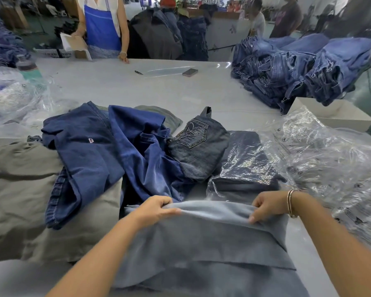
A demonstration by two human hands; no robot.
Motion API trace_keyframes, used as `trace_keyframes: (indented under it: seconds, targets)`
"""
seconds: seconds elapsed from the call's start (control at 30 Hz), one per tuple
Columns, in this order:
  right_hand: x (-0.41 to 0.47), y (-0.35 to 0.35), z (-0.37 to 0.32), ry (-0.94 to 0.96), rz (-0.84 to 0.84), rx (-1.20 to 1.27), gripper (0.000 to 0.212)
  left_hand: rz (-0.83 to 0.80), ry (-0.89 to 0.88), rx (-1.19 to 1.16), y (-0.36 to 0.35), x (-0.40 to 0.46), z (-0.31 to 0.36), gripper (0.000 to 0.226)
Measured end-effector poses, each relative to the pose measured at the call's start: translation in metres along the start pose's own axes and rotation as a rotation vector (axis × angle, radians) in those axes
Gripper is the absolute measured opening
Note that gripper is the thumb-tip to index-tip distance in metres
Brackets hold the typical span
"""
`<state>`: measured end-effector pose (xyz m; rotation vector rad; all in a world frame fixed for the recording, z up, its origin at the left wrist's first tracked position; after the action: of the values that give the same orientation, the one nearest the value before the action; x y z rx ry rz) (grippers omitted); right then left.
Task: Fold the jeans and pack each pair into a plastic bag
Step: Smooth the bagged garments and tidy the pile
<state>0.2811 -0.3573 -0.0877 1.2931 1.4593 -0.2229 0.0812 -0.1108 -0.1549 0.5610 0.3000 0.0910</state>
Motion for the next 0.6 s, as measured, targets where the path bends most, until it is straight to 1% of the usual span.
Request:
trace_keyframes:
  seconds: [0.07, 0.1, 0.17, 0.2, 0.23, 0.3, 0.33, 0.37, 0.43, 0.53, 0.6]
  targets:
    - [0.010, -0.001, 0.008, -0.134, 0.062, -0.164, 0.040, -0.090, 0.059, 0.073, 0.003, -0.003, -0.012, 0.065]
    - [0.014, 0.000, 0.008, -0.147, 0.099, -0.185, 0.044, -0.116, 0.106, 0.096, 0.002, -0.005, -0.017, 0.066]
    - [0.015, 0.001, 0.001, -0.104, 0.147, -0.195, 0.045, -0.124, 0.197, 0.184, -0.002, -0.006, -0.028, 0.069]
    - [0.011, 0.001, -0.004, -0.055, 0.134, -0.163, 0.043, -0.121, 0.216, 0.256, -0.004, -0.007, -0.031, 0.068]
    - [0.006, -0.001, -0.007, 0.016, 0.091, -0.067, 0.041, -0.125, 0.222, 0.320, -0.007, -0.007, -0.031, 0.068]
    - [-0.008, -0.007, -0.009, 0.142, -0.052, 0.261, 0.032, -0.144, 0.212, 0.377, -0.014, -0.005, -0.028, 0.069]
    - [-0.017, -0.009, -0.007, 0.170, -0.105, 0.345, 0.029, -0.148, 0.202, 0.388, -0.017, -0.004, -0.027, 0.069]
    - [-0.022, -0.012, 0.000, 0.157, -0.132, 0.316, 0.029, -0.150, 0.199, 0.397, -0.020, -0.004, -0.025, 0.068]
    - [-0.028, -0.020, 0.019, 0.011, -0.145, 0.086, 0.034, -0.161, 0.198, 0.420, -0.026, -0.001, -0.025, 0.064]
    - [-0.031, -0.040, 0.049, -0.196, -0.145, -0.142, 0.026, -0.149, 0.202, 0.483, -0.034, 0.003, -0.028, 0.053]
    - [-0.032, -0.047, 0.061, -0.251, -0.117, -0.200, 0.039, -0.144, 0.200, 0.535, -0.040, 0.006, -0.026, 0.042]
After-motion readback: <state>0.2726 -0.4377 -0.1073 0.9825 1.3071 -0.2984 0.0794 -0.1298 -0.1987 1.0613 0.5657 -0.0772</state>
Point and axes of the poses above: each hand's wrist, its own x-axis towards the middle knuckle, its own y-axis out of the back of the hand, z = x × y, the point moved 5 cm from there along x, towards the middle knuckle, and after that the axes turned 8 degrees about -z, right-handed, at the moved point
